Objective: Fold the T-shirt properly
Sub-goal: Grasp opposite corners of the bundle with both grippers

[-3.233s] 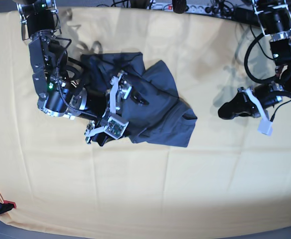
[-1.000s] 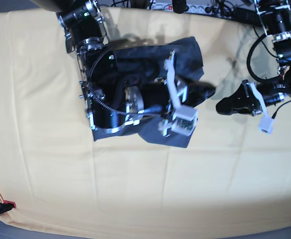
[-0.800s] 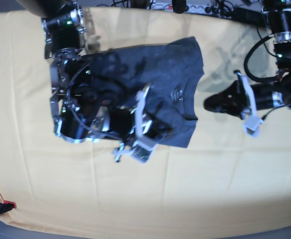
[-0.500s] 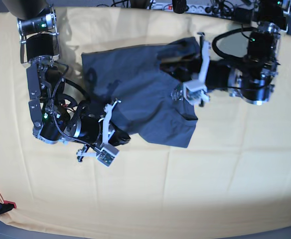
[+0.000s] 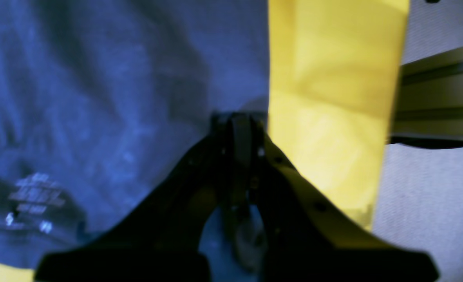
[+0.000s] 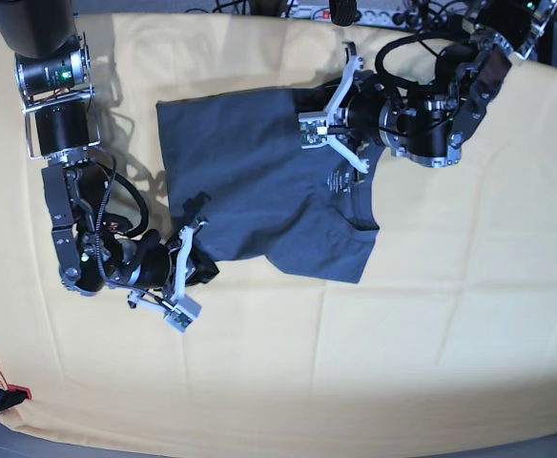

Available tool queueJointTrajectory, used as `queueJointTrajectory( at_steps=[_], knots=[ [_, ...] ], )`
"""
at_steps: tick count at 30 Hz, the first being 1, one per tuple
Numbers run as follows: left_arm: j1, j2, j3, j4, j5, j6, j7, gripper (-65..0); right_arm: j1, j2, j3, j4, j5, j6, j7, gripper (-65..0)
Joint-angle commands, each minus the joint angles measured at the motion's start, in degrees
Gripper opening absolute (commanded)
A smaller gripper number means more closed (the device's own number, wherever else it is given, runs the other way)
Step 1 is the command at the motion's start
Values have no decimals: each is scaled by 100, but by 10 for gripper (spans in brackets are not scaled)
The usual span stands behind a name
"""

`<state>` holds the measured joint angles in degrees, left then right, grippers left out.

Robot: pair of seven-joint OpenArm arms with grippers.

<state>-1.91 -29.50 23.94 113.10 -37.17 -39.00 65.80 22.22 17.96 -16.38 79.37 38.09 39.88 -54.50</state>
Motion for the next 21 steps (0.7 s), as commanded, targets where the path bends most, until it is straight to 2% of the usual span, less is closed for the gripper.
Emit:
queueJointTrajectory(
  at_steps=[1,3,5,9,15,19,21],
  knots=[
    [-61,-37,-39,70,-72,24,-157,-650,157,17,-101,17,-101,12,238,-650],
    [-63,-31,-37,-7,-81,24,-229,-650,157,39,-348,-52,-590,12,590,-650],
    [-61,-33,-37,-85,-105,24,-260,-650,157,120,-520,-52,-831,12,846,-650],
    [-44,-39,-37,-229,-98,24,-258,-650,138,201,-549,-52,-765,12,562,-650],
    [-83,-245,-39,-466,144,4,-435,-650,87,455,-549,-35,415,12,-361,-650],
    [-96,-352,-39,-479,603,26,-874,-650,-17,723,-542,-24,872,12,-490,-650],
    [-96,-374,-39,-487,841,232,-1084,-650,-85,809,-540,-24,863,12,-494,-650]
  ],
)
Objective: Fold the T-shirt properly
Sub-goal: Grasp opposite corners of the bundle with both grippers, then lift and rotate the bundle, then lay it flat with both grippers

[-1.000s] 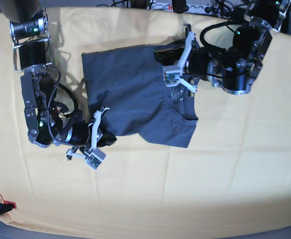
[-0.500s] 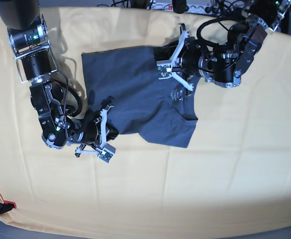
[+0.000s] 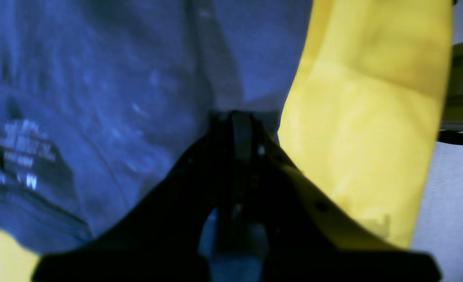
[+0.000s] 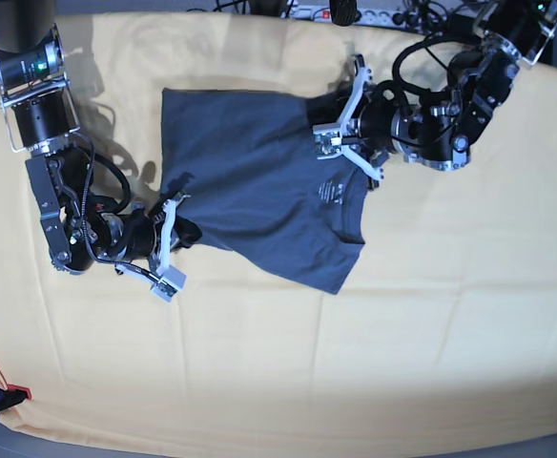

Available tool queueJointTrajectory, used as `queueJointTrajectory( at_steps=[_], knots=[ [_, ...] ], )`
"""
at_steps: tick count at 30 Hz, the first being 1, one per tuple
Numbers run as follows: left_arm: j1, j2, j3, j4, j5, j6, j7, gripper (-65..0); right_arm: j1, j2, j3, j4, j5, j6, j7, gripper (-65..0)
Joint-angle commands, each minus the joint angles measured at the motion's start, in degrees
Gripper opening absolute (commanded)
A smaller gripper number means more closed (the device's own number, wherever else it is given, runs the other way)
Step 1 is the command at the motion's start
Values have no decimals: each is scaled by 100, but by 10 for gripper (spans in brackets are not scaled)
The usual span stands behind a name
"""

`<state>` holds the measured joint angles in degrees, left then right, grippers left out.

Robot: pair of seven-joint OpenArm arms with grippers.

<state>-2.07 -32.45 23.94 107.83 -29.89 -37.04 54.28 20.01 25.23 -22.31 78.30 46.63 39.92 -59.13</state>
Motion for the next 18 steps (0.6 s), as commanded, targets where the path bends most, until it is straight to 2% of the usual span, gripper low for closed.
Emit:
queueJointTrajectory(
  at_steps=[1,6,12,18],
  knots=[
    [-81,-76,-39,39,247,129,-31,-650,76,127,57,83,13,8,-26,-650],
    [-83,-79,-39,33,970,387,-623,-650,-376,275,61,455,293,8,-168,-650],
    [-332,-74,-37,-457,1217,492,-1045,-650,-896,439,79,1451,267,8,-229,-650],
    [-855,-72,-37,-1755,1648,492,-2446,-650,-1539,459,627,2205,271,-181,-264,-650]
  ],
)
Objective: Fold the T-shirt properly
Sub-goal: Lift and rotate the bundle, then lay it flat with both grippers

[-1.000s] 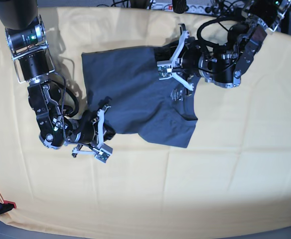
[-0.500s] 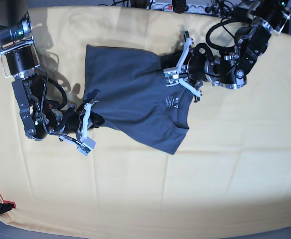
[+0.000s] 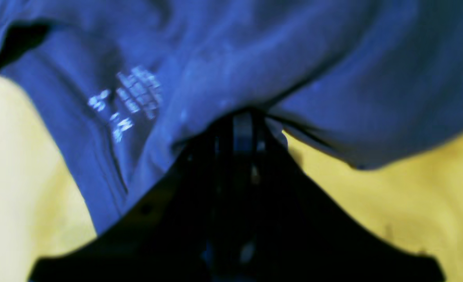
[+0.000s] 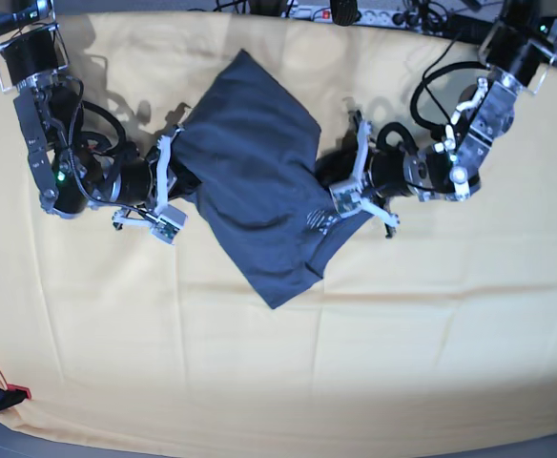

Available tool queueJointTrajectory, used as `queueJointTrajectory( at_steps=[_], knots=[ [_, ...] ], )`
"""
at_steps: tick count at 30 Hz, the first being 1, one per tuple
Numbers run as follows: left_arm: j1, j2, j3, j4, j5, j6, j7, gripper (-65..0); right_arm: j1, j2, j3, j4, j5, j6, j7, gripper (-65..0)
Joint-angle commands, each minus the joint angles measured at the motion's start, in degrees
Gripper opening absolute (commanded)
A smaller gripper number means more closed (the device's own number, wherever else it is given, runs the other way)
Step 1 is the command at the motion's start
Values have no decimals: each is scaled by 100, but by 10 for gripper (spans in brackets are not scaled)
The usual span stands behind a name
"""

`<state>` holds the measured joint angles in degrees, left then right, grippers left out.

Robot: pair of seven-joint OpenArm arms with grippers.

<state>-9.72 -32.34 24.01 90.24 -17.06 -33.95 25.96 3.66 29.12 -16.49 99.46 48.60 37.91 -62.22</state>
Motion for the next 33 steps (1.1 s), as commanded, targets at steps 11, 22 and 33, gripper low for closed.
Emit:
queueJointTrajectory(
  at_steps=[11,22,33],
  knots=[
    [-1438,428,-46,-1510,291,37,-345,-650,-1119,-278,1012,658,-315,-214,199,-650],
    [-1803,-551,-46,804,-1980,417,3139,-650,-1128,-372,2590,1290,-734,-632,914,-650],
    [-632,-396,-50,566,-844,2343,2957,-650,-1141,-667,2505,166,-752,81,1141,-650]
  ],
)
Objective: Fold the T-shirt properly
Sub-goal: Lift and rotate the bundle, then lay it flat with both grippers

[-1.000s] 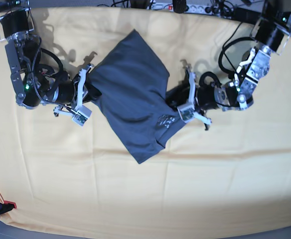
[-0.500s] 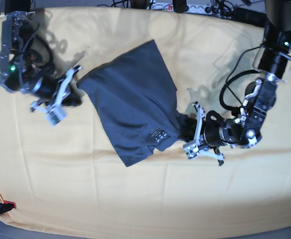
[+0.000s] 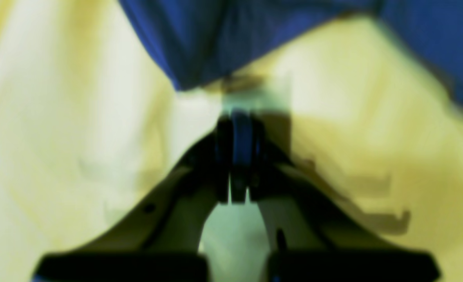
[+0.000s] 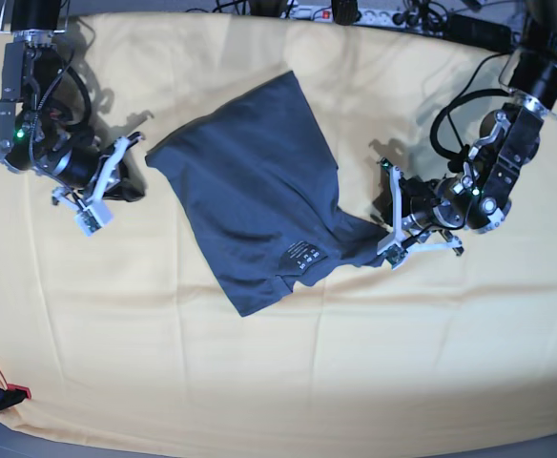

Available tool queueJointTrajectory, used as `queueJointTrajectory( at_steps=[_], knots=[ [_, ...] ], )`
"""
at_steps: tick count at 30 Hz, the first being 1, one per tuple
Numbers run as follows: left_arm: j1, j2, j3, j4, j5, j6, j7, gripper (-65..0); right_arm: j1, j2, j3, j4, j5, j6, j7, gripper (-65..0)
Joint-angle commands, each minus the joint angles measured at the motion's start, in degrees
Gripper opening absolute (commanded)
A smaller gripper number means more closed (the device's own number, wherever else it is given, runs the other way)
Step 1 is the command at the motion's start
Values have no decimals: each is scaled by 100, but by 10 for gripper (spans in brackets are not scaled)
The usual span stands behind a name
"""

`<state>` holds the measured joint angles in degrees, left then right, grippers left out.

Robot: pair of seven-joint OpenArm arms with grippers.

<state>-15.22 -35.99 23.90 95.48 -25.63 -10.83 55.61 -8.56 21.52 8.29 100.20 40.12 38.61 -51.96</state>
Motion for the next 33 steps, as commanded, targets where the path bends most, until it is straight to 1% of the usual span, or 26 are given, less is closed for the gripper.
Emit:
queueJointTrajectory(
  at_steps=[1,4,7,9,11,13,14,16,19,21,22,25,27,29,31,33],
  knots=[
    [28,70,-39,26,201,155,-35,-650,79,4,26,92,96,57,109,-650],
    [286,339,-39,-20,640,455,-87,-650,74,-286,26,92,146,139,-68,-650],
    [446,533,-39,-22,793,466,-330,-650,50,-444,26,94,538,139,-444,-650],
    [457,640,-39,-26,938,448,-614,-650,48,-452,26,111,822,139,-717,-650],
    [450,671,-39,-26,1126,422,-1045,-650,33,-452,33,186,984,139,-933,-650],
    [457,680,-39,-31,1329,422,-1460,-650,-127,-452,39,374,1058,139,-981,-650],
    [455,680,-39,-52,1335,420,-1622,-650,-254,-452,44,503,1102,139,-979,-650],
    [435,739,-39,-212,1335,319,-2022,-650,-544,-452,44,780,1108,139,-960,-650],
    [269,960,-39,-857,1340,-42,-2765,-650,-905,-452,44,1178,1108,139,-957,-650],
    [87,1134,-39,-1408,1379,-225,-3093,-650,-1134,-455,44,1408,1108,139,-896,-650],
    [-20,1213,-39,-1650,1467,-291,-3171,-650,-1261,-455,44,1497,1106,139,-824,-650],
    [-326,1364,-39,-2031,1617,-409,-3108,-650,-1576,-485,44,1624,1040,118,-601,-650],
    [-507,1379,-39,-2013,1602,-424,-2966,-650,-1663,-549,44,1624,1043,33,-616,-650],
    [-708,1377,-39,-1904,1462,-422,-2730,-650,-1707,-616,44,1624,1045,2,-616,-650],
    [-901,1377,-39,-1685,1399,-422,-2295,-650,-1729,-643,44,1637,1021,7,-614,-650],
    [-1071,1357,-42,-1318,1423,-415,-1545,-650,-1729,-645,94,1803,730,-42,-608,-650]
  ],
)
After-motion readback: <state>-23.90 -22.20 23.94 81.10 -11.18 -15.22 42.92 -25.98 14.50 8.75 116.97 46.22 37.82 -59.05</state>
